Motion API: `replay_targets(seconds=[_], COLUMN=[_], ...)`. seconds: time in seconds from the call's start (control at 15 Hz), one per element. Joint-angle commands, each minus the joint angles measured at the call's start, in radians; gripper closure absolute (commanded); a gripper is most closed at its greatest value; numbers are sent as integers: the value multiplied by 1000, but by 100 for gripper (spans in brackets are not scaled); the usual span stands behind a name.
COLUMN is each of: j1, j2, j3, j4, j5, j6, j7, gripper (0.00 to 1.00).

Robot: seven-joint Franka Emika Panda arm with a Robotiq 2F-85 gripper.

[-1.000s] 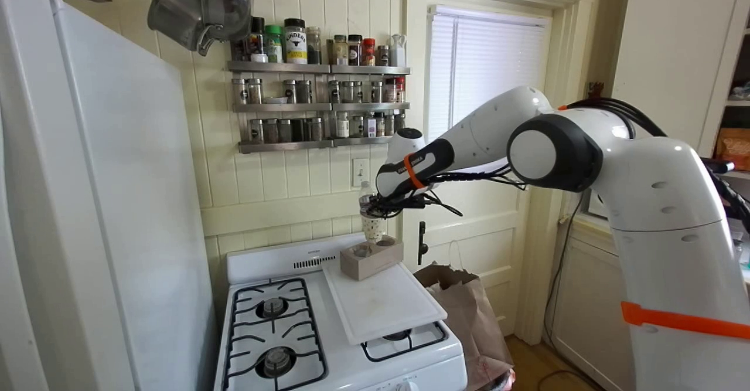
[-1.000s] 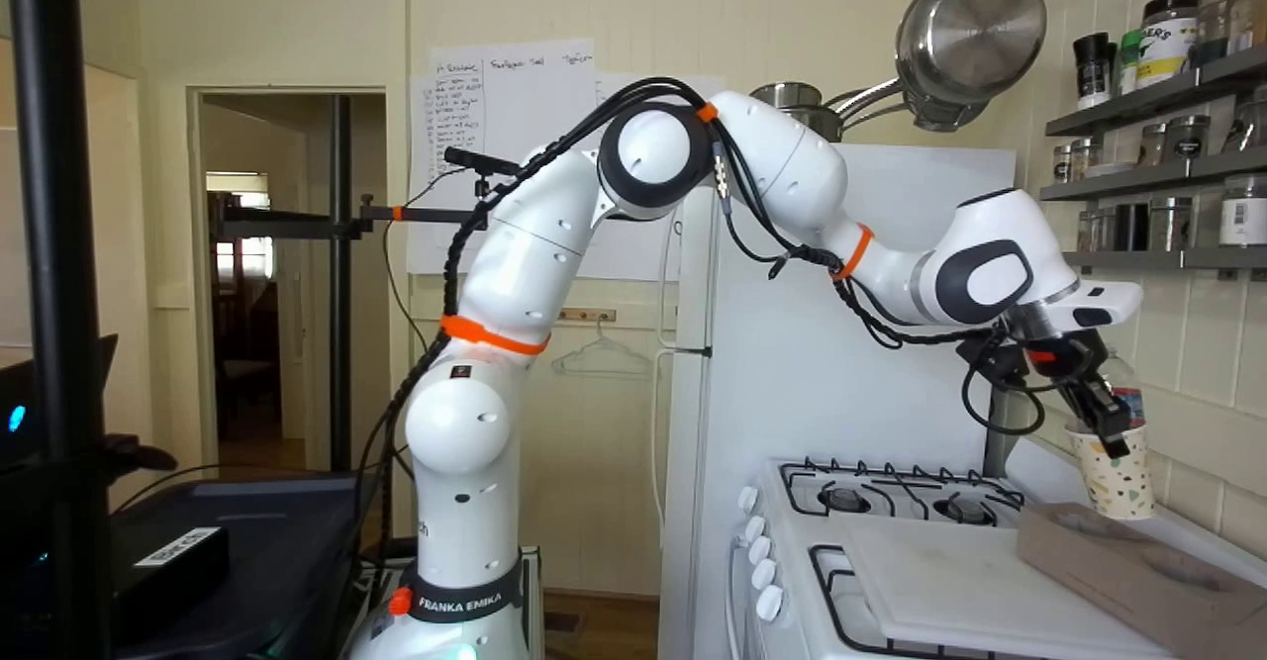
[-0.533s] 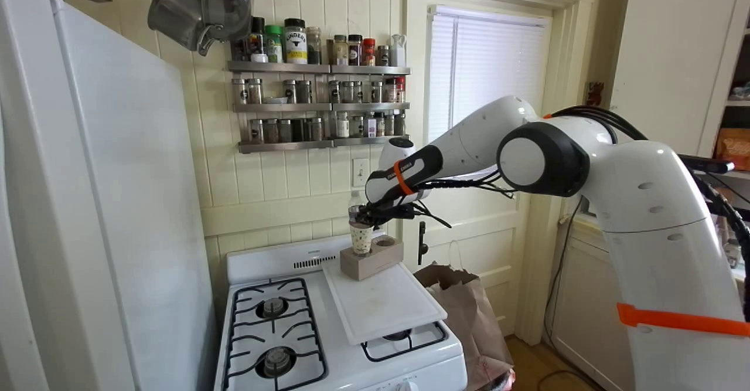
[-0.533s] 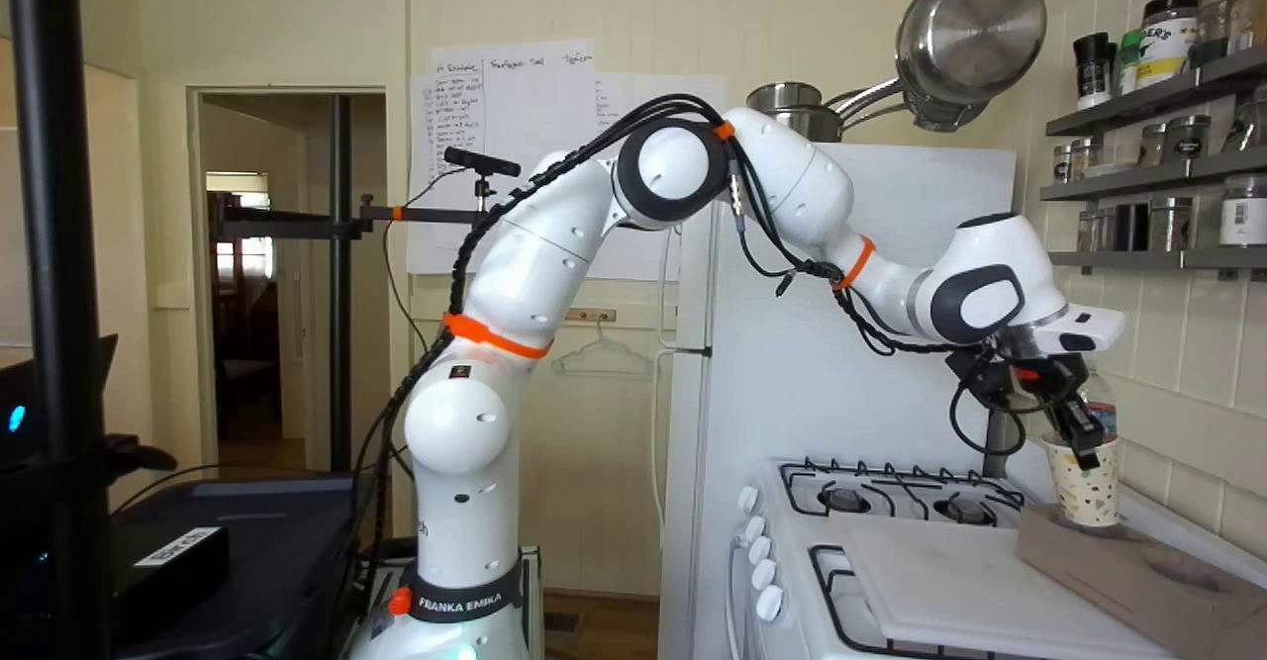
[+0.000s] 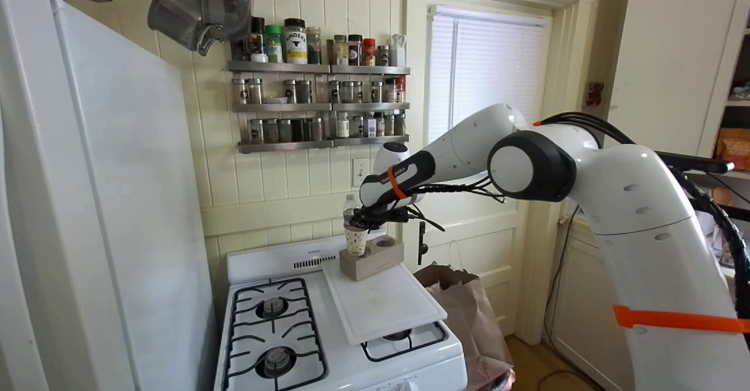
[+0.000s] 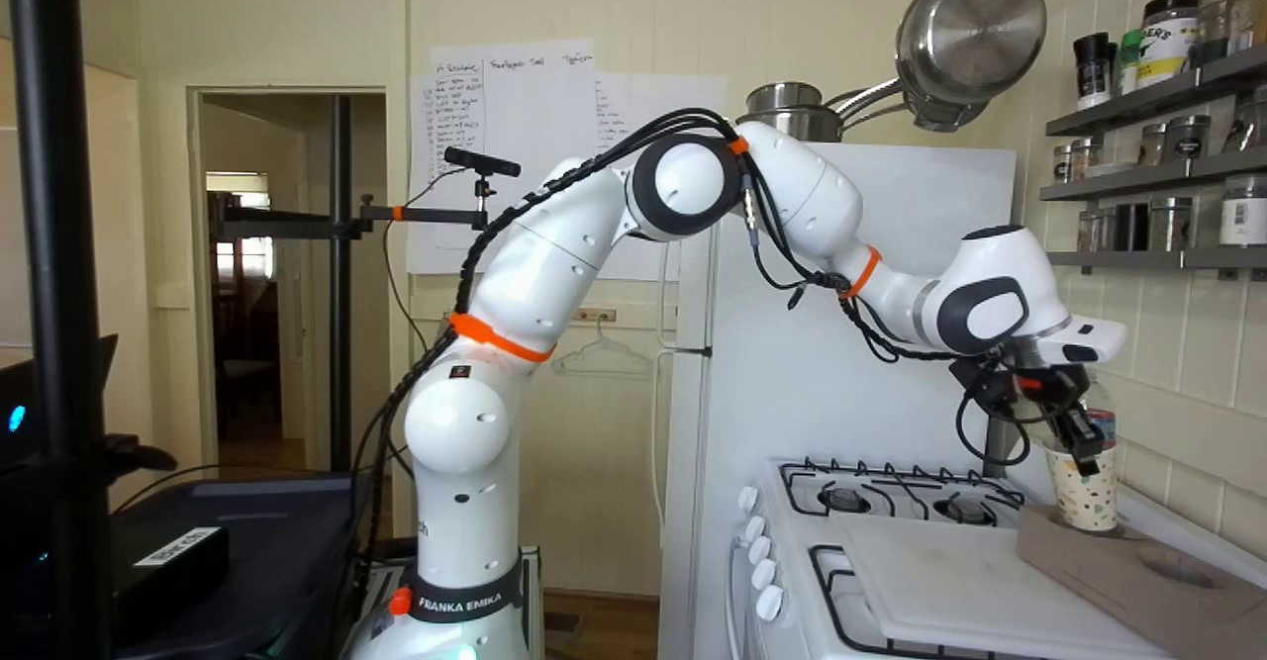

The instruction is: Move the coffee cup and bottle to the left side of the brown box.

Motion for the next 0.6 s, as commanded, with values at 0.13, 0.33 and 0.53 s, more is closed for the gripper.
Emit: replay_targets(seconds=[0.13,0.33,0.53], j1=[21,39,37], j2=[32,43,60], j3=[-33,-61,-62], j4=[72,100,127], j5=[-8,-41,-41], j6=[-102,-172,-227], j7=[26,61,69], gripper=[99,99,99])
